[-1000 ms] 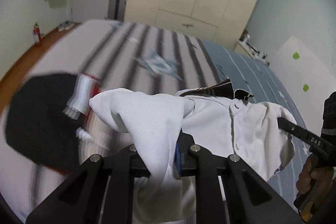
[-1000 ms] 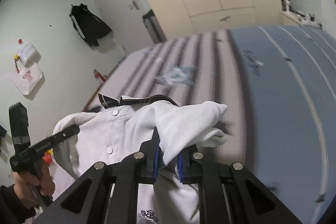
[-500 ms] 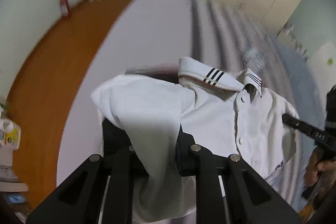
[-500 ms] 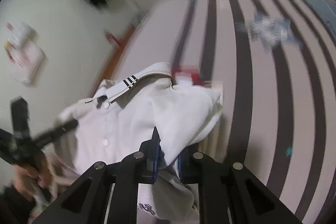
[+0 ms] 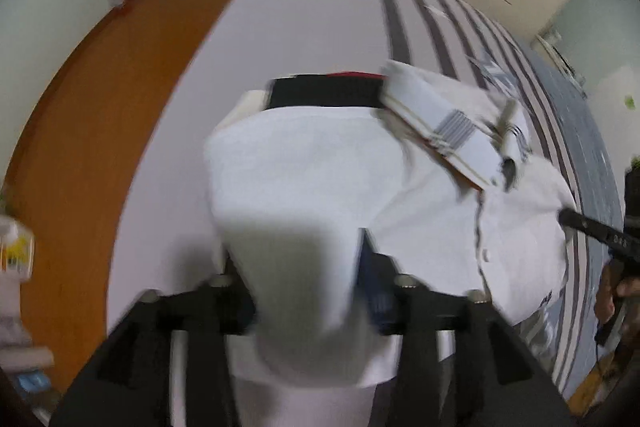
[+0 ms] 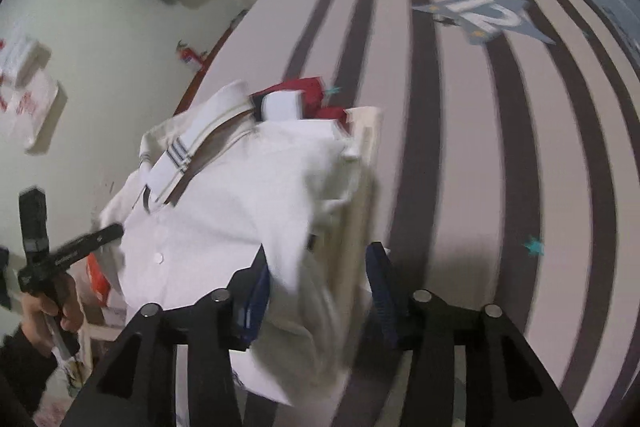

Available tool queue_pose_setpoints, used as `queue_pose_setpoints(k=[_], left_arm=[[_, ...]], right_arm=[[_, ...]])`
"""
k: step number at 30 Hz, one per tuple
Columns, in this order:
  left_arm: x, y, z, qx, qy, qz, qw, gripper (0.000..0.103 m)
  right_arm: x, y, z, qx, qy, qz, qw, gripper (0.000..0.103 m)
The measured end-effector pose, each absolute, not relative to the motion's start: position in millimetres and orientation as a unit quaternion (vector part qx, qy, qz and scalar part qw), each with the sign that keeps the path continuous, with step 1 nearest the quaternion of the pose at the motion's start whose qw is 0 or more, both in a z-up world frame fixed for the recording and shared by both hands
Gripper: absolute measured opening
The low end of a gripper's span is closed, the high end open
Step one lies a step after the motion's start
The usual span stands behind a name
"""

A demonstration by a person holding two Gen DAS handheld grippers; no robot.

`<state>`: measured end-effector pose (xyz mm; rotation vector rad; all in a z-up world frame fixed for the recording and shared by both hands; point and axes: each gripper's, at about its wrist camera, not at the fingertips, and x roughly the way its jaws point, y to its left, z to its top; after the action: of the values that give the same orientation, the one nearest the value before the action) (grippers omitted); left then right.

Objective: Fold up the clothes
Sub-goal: 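Lower the folded polo shirt onto the clothes stack with both tools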

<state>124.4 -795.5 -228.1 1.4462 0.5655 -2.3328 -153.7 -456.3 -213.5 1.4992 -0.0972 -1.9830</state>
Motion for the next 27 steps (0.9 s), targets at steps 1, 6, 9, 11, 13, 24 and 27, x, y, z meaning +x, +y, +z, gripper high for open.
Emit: queue_pose_setpoints(k=[1, 6, 9, 11, 13, 24, 27], left_arm=[[129, -798, -224, 0.504, 0.186, -0.823, 0.184, 0.061], [140, -801, -203, 0.468, 0.116, -0.834, 0.268, 0.065], [125, -793, -188, 0.429, 0.111, -0.863, 0.242, 0.064], [101, -781, -185, 0.417, 0.093, -0.877, 0.219, 0.056], [75, -773, -191, 0.419, 0.086, -0.881, 0.202, 0.042], [38, -797, -288, 0.425, 0.104, -0.870, 0.227, 0.014], [46, -805, -278, 0.412, 0.121, -0.873, 0.233, 0.014]], right_arm=[[-154, -451, -208, 0.568, -0.027, -0.763, 0.307, 0.043], [-153, -454, -174, 0.510, 0.033, -0.818, 0.265, 0.043], [-149, -484, -162, 0.481, 0.027, -0.823, 0.300, 0.043], [-144, -513, -162, 0.465, 0.029, -0.823, 0.324, 0.043], [-136, -547, -166, 0.438, 0.036, -0.831, 0.341, 0.043], [-131, -596, -243, 0.372, 0.055, -0.877, 0.300, 0.053], [-137, -577, -230, 0.370, 0.033, -0.884, 0.285, 0.053]])
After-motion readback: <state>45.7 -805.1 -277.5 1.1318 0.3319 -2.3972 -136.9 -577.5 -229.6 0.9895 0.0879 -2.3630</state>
